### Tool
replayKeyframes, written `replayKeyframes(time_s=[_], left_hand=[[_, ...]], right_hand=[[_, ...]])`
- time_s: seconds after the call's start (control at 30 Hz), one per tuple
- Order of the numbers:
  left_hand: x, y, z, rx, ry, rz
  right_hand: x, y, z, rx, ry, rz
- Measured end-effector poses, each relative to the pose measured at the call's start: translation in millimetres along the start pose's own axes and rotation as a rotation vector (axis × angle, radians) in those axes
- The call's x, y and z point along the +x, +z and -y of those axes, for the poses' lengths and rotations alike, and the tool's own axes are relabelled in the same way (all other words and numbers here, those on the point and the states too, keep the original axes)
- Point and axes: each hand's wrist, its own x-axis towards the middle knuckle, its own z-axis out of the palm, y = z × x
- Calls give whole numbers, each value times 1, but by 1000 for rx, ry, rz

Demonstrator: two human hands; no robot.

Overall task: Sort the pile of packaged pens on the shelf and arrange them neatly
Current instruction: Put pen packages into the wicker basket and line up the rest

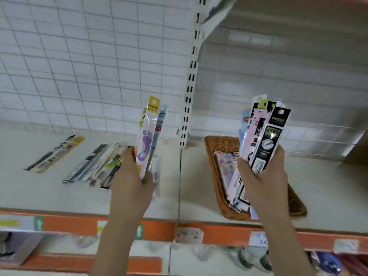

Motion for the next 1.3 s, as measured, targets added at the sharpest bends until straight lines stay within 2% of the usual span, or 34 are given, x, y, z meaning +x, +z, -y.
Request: replayKeyframes(time_s=[0.27,0.5,0.83,1.07,1.17,1.3], left_hand=[[-26,19,-26,14,-2,2],[-13,22,-26,2,-8,27],[1,42,-41,11,-47,79],[-1,56,-71,12,-112,53],[-6,61,-89,14,-139,58],[-19,71,-109,58,-125,101]], right_hand=[[34,-37,-25,-15,6,-25],[46,-15,-55,-127,116,150],[48,-6,-78,-375,241,232],[59,-20,-74,-474,272,446],[70,-35,-77,-450,174,404],[86,-66,-104,-393,2,212]])
